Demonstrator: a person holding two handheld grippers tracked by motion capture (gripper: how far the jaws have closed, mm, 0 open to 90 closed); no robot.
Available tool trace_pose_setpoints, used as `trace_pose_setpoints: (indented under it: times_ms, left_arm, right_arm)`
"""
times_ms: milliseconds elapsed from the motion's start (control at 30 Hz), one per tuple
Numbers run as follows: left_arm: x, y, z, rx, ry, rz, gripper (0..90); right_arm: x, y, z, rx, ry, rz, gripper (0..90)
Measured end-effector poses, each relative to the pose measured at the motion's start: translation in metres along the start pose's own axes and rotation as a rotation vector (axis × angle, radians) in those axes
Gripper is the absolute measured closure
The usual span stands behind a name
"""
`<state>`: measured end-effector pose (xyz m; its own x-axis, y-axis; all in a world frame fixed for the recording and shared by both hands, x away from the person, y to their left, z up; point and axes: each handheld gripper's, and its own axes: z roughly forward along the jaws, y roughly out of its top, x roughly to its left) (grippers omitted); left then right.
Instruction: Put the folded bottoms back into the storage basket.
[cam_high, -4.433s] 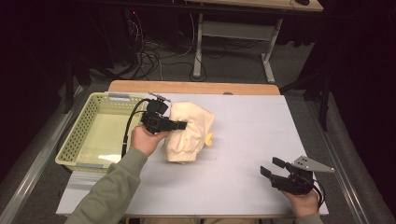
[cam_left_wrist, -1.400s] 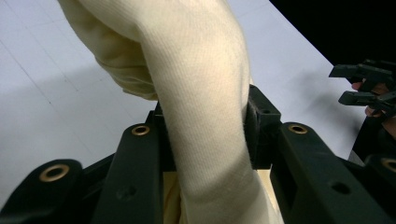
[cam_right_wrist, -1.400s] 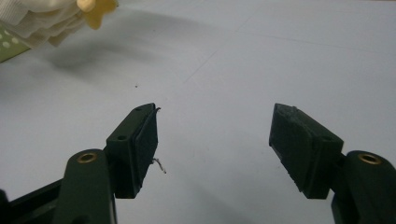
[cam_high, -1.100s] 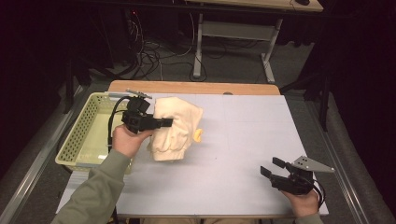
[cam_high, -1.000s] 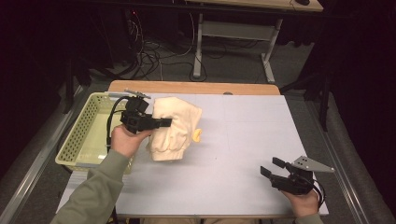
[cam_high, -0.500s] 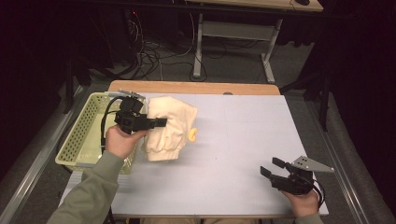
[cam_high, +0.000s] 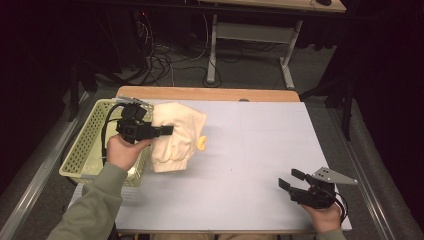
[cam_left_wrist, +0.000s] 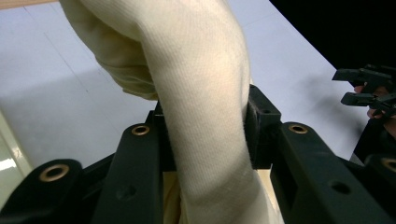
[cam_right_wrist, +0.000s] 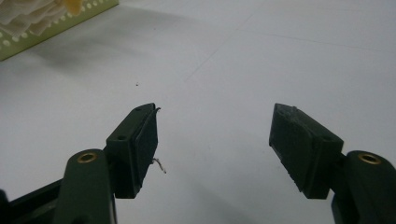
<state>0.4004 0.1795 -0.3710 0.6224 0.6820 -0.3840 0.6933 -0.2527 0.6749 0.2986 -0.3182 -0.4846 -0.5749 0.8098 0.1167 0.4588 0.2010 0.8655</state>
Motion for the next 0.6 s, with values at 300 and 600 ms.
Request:
trace_pose_setpoints:
  times_ms: [300,600]
  left_arm:
    - [0.004,-0.003,-0.007,-0.005,0.008,-0.01,62.8]
    - [0.008,-0.005,-0.013,-0.017,0.006,-0.019,62.8]
  right_arm:
    - [0.0,0.0,0.0,0.001,0.001,0.001,32.9]
    - [0.0,0.0,0.0,0.002,0.002,0.0,32.9]
